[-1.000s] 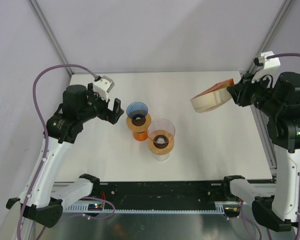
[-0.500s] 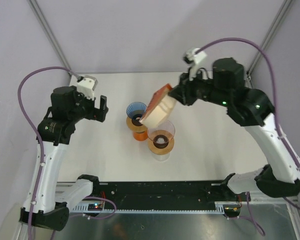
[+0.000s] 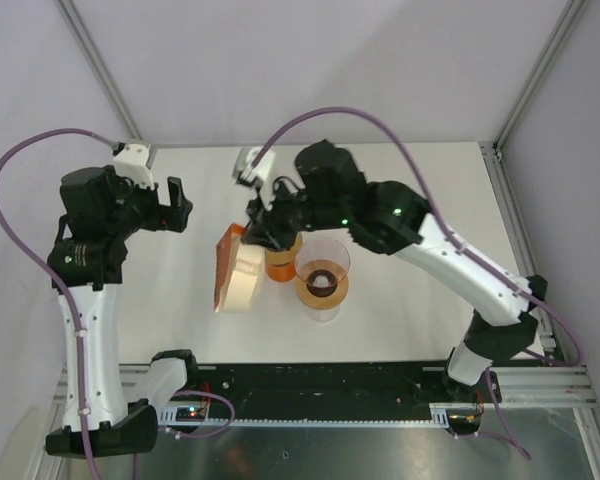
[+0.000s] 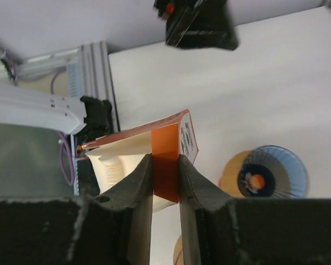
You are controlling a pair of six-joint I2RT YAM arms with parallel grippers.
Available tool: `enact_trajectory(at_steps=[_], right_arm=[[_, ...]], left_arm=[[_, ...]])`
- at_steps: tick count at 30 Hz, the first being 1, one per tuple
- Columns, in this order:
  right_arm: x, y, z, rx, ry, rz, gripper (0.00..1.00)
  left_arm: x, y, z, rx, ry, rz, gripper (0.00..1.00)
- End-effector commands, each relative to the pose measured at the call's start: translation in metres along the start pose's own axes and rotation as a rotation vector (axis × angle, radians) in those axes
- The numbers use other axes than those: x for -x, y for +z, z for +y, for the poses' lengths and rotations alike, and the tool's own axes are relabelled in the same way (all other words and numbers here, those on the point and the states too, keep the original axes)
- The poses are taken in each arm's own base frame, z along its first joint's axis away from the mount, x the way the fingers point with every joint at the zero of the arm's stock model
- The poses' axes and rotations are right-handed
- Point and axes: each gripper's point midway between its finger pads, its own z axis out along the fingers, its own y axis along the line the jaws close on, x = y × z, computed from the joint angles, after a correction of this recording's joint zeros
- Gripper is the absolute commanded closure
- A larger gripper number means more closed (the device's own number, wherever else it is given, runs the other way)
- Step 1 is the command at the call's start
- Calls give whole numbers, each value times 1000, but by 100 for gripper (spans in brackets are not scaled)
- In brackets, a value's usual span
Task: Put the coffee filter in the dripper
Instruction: Place the coffee filter holder at the center of the board.
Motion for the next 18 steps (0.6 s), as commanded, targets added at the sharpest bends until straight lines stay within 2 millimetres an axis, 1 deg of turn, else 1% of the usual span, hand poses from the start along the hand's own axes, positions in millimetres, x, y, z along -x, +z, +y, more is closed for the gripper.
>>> enact_trajectory(at_steps=[1,4,6,8,9,10,11,12,14,16,18], right_arm=[[-13,36,37,210,-91,7,100],[-45,61,60,325,-163,68,100],[-69,77,72,378,-244,122,100],[-99,90,82,426,-305,216,100],[-112,98,84,449,-329,258,100],[-131,105,86,485,-331,318,100],[-143,110,88,513,-339,351,100],[-160,115,90,547,-331,402,100],[-183,121,95,602,-338,467,100],[-206,129,96,618,-354,524,100],[-224,138,92,598,-380,573,100]], left_arm=[[31,-32,-12,-31,23,-105,0],[31,-38,-16,-45,37,-99,0],[24,-35,-14,-42,38,-74,0],[14,-29,-11,-28,35,-43,0],[8,-26,-9,-23,30,-26,0],[5,-24,-8,-20,27,-15,0],[0,-22,-8,-20,23,-3,0],[-3,-21,-8,-21,21,4,0],[-9,-17,-8,-26,16,21,0],[-14,-14,-8,-32,11,37,0],[-18,-11,-7,-33,9,52,0]])
